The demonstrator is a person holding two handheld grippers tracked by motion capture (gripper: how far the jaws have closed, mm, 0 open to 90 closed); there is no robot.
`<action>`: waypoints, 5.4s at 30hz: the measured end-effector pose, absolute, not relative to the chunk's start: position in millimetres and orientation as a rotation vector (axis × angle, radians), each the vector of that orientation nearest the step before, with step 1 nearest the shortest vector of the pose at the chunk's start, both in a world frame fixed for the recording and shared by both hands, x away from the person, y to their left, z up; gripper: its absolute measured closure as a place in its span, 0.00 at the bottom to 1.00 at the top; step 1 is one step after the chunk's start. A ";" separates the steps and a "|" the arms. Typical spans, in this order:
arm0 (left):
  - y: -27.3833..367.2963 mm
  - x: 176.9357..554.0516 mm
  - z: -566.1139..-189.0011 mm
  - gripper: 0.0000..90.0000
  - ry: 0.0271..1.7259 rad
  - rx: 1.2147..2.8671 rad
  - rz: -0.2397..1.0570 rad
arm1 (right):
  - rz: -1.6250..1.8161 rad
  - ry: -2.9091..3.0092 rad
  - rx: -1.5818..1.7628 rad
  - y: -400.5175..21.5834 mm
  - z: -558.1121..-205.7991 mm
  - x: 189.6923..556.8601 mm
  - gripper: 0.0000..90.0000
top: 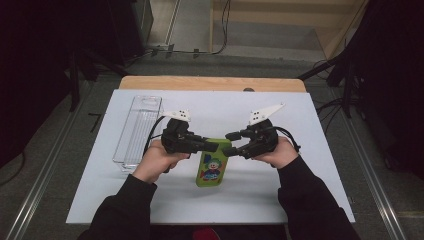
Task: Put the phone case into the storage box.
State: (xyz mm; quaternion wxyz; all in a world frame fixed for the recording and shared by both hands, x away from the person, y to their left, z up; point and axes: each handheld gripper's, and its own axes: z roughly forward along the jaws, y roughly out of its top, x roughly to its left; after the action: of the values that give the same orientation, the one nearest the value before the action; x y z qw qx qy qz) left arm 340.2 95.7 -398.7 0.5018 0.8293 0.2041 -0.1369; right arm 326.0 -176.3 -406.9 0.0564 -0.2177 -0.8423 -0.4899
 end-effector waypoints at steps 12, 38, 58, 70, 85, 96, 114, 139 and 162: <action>95.1 340.0 -400.3 0.86 0.451 2.011 -0.354 | -1.484 -2.502 -0.589 -177.6 -412.7 328.9 0.77; 106.3 344.4 -395.0 0.37 0.520 1.952 -0.403 | -1.399 -2.465 -0.667 -177.0 -403.3 324.1 0.83; 109.4 346.1 -394.3 0.34 0.636 2.004 -0.207 | -1.387 -2.504 -0.925 -194.7 -390.7 320.8 0.83; 105.2 344.0 -394.4 0.31 0.648 2.005 -0.151 | -1.379 -2.499 -1.090 -200.0 -386.8 319.3 0.83; 95.5 340.9 -397.1 0.15 0.647 2.010 -0.092 | -1.416 -2.460 -1.262 -200.1 -385.6 319.3 0.83; 88.2 341.4 -401.6 0.00 0.694 2.012 -0.115 | -1.378 -2.456 -1.301 -193.8 -389.5 321.8 0.83; 74.2 332.5 -405.6 0.00 0.719 2.049 0.080 | -1.321 -2.479 -1.342 -170.8 -387.5 329.8 0.83; 55.6 329.4 -423.0 0.00 0.839 2.043 0.169 | -1.342 -2.478 -1.329 -148.3 -382.5 327.7 0.83; 56.9 325.1 -420.6 0.19 0.824 2.041 0.238 | -1.353 -2.442 -1.309 -143.4 -387.1 326.4 0.83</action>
State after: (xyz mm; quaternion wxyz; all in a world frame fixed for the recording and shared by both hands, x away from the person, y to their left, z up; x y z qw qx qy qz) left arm 325.1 56.9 -420.6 0.4475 0.8244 0.3330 0.0960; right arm 326.4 -143.4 -387.1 0.0292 -0.4243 -0.7917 -0.4386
